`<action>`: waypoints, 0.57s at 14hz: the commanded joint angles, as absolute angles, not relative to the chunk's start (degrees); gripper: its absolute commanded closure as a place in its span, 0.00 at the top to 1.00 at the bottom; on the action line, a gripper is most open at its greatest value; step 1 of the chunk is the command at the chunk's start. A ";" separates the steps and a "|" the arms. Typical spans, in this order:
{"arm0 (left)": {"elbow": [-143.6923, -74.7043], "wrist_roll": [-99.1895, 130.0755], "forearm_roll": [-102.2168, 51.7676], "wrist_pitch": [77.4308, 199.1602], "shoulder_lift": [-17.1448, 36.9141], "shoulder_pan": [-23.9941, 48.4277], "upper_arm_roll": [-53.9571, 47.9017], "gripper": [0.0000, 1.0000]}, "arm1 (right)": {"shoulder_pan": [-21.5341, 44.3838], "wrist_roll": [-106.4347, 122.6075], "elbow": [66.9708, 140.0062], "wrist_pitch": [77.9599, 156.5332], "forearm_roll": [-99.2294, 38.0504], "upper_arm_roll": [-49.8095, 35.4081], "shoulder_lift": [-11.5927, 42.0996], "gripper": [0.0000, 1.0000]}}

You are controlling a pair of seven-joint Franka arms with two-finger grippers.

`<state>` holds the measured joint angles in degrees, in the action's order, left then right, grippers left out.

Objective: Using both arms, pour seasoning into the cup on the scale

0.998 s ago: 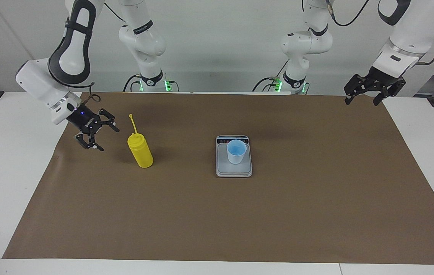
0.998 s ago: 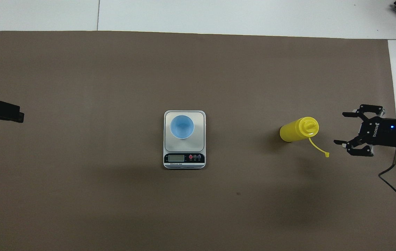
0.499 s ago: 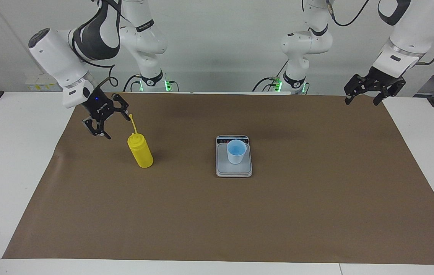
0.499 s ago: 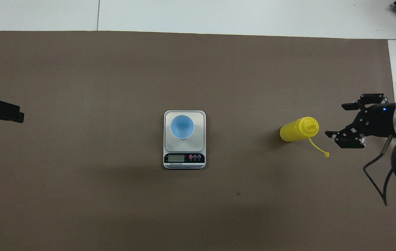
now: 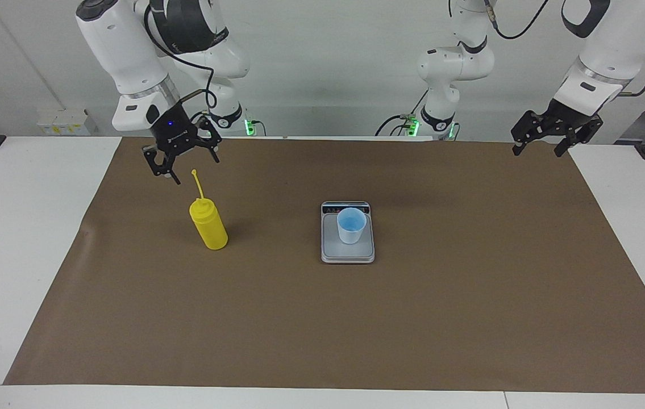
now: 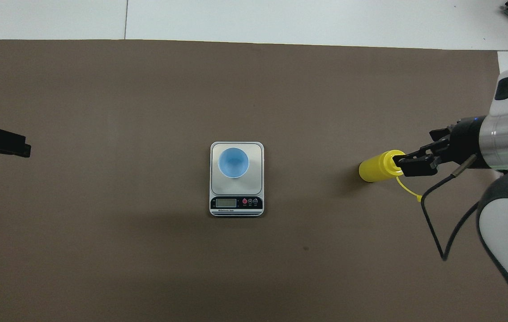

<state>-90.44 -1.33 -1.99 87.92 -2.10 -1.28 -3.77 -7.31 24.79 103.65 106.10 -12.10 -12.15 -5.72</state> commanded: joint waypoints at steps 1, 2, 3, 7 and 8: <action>-92.46 -0.88 -2.72 88.15 -3.78 -1.85 -3.96 1.00 | -6.24 9.98 96.17 102.40 -9.50 -12.22 -1.76 1.00; -92.46 -0.88 -2.72 88.15 -3.78 -1.93 -3.96 1.00 | -5.28 6.36 94.76 102.22 -6.97 -12.30 -1.41 1.00; -92.46 -0.88 -2.72 88.15 -3.78 -1.85 -3.96 1.00 | -3.79 4.24 93.53 101.96 -2.85 -12.22 -0.71 1.00; -92.46 -0.88 -2.72 88.15 -3.78 -1.93 -3.96 1.00 | -2.55 3.25 86.50 96.61 2.19 -12.22 2.19 1.00; -92.46 -0.88 -2.72 88.15 -3.78 -1.85 -3.96 1.00 | -2.64 3.25 85.09 95.03 2.20 -12.22 2.55 1.00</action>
<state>-90.44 -1.33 -1.99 87.92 -2.10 -1.28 -3.77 -2.49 4.26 90.89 99.05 0.82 -12.14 -0.43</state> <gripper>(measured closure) 0.000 0.000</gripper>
